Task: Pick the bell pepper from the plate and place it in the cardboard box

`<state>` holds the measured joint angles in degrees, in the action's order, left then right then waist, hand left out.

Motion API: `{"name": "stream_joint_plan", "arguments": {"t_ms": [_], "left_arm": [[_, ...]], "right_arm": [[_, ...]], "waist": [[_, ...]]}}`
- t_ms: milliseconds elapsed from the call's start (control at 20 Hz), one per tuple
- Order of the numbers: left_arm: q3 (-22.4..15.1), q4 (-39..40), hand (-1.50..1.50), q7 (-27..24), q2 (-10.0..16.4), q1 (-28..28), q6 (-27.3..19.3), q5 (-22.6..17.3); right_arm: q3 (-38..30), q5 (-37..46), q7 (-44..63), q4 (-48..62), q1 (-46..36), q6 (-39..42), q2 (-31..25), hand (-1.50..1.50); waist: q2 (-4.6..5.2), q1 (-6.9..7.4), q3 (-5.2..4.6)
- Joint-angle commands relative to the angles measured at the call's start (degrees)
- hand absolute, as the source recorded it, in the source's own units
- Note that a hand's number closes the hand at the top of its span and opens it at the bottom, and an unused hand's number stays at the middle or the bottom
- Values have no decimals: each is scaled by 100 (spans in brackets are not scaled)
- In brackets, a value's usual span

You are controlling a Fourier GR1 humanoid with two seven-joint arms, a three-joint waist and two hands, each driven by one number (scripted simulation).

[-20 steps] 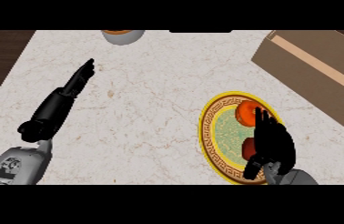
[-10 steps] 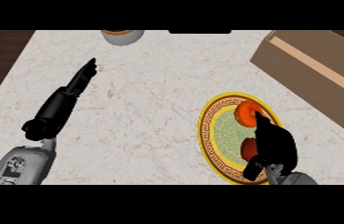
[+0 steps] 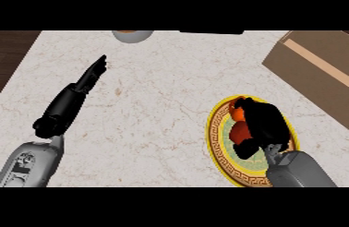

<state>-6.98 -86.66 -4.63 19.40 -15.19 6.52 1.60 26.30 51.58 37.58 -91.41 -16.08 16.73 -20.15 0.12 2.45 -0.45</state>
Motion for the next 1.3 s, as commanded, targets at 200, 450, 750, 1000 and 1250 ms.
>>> {"name": "stream_joint_plan", "arguments": {"t_ms": [200,450,750,1000,1250], "left_arm": [[-11,-50,0,147,-52,-77,44,-11],[210,54,0,-133,86,269,62,51],[83,-278,0,322,-205,254,-72,128],[346,264,0,51,-18,-91,121,67],[200,-463,0,186,-54,409,101,150]], "right_arm": [[-195,-575,-2991,1353,-1412,-683,-34,150],[-315,-194,-3760,1334,-1777,-1210,-236,150],[-1297,-558,-3329,882,-2458,-797,-319,150],[-2181,-584,-2449,1154,-2420,-1546,-54,150],[-3032,-759,-2074,1572,-2886,-1504,-394,150]], "waist": [[72,72,61],[3,-158,46],[-27,-241,45],[10,-292,45],[-12,-174,47]]}}
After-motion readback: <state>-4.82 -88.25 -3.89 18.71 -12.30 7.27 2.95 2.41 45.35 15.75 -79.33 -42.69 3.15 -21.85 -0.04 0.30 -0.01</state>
